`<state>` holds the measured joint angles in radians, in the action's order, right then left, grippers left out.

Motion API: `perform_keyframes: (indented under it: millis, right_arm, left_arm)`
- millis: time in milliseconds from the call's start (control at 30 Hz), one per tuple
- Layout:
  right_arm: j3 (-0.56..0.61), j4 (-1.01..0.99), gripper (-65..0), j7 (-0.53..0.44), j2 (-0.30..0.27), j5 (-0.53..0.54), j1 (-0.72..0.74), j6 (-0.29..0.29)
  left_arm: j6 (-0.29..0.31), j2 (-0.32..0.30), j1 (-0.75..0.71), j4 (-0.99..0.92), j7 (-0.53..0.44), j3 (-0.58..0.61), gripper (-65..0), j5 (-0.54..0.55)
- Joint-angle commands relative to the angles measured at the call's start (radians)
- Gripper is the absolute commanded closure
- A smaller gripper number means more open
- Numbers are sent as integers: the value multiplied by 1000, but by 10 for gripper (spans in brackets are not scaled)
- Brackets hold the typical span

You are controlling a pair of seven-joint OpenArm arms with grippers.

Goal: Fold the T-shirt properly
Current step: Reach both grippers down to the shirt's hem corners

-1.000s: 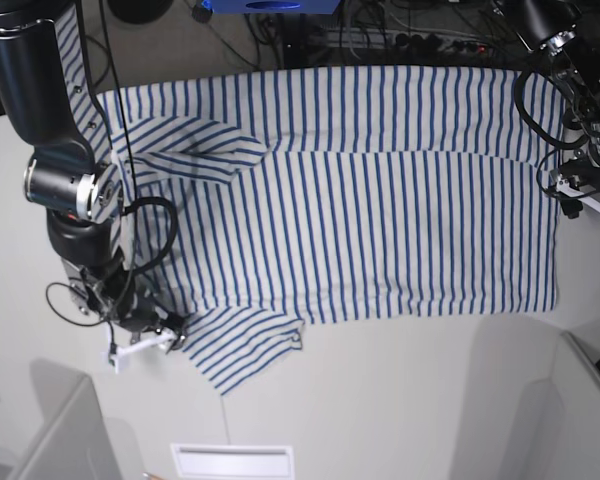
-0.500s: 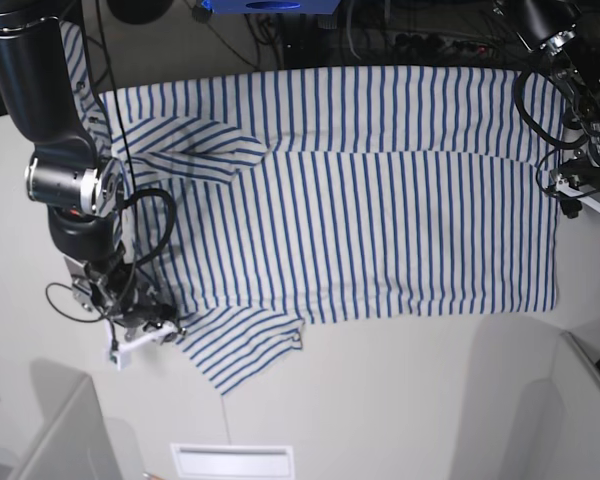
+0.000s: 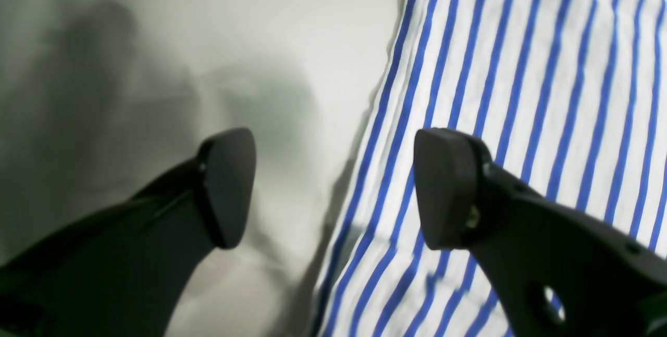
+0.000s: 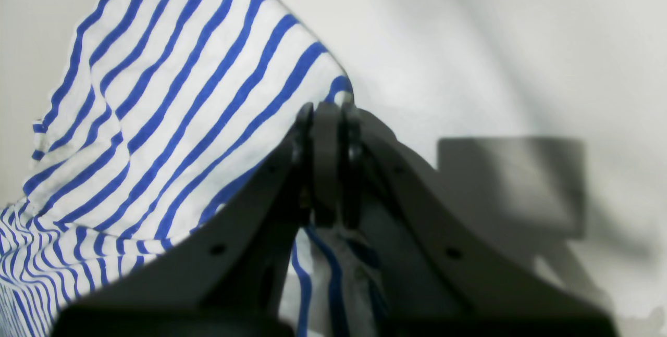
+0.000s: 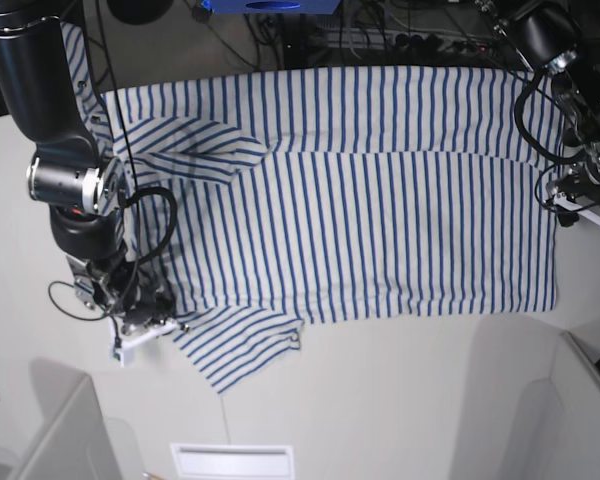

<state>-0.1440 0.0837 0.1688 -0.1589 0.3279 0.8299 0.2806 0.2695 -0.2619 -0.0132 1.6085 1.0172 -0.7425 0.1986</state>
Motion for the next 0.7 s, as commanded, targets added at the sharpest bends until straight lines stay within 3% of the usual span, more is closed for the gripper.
perform_keyframes:
  millis: [0,100,233,367,667]
  right_arm:
    - [-1,14,0,-10,-6,0,38,4]
    - [-1,14,0,-8,-3,0,39,4]
    - [1,14,0,-7,14,0,39,4]
    - [1,14,0,-7,26,0,41,4]
    - [1,35,0,-5,29,0,44,4]
  left_arm:
    - [0,-41,35,-24,-13,-2,-449,3]
    - [0,-95,131,-162,-18,5,-449,3]
    - [0,-205,318,-400,-51,156,-449,3]
    - [-2,-267,490,-679,-206,291,-453,3]
    - [-2,-288,750,-1197,-544,504,-459,3]
